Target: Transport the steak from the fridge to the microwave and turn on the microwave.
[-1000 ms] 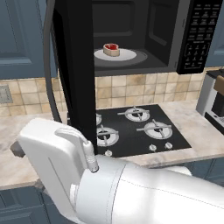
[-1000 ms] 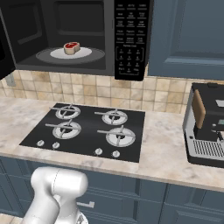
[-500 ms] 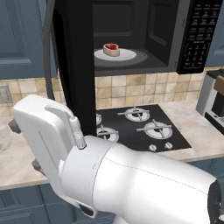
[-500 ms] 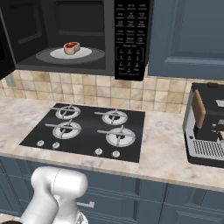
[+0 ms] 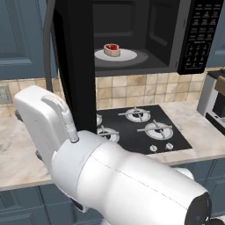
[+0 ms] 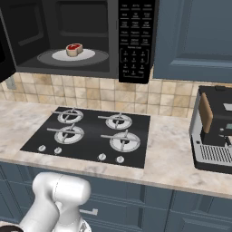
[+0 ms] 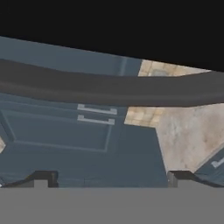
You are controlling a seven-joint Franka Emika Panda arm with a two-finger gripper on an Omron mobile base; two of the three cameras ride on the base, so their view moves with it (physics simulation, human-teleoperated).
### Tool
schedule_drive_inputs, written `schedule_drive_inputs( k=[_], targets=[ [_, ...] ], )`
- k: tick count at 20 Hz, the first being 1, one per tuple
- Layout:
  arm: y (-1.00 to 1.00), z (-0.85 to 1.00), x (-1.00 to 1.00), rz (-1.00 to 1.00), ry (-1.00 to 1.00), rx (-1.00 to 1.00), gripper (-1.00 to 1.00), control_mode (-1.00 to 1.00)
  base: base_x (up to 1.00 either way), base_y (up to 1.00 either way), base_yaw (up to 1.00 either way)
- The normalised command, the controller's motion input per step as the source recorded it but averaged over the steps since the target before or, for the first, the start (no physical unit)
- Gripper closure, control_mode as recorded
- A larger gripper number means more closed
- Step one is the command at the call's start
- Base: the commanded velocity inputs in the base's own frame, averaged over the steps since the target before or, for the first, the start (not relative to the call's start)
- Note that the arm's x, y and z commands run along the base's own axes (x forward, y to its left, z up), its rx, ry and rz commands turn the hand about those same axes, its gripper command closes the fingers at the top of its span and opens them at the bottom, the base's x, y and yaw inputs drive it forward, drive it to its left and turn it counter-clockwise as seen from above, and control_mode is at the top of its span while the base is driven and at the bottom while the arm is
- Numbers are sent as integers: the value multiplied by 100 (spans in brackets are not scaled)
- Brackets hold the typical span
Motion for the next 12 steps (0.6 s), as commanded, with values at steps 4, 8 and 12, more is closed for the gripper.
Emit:
schedule_drive_inputs(
  k=[4,8,12],
  targets=[
    [-8,5,16,-18,0,5,-100,-100,0,0,0],
    [-5,5,20,-15,0,9,-100,-100,0,0,0],
    [-10,4,29,-13,0,8,-100,-100,0,0,0]
  ],
)
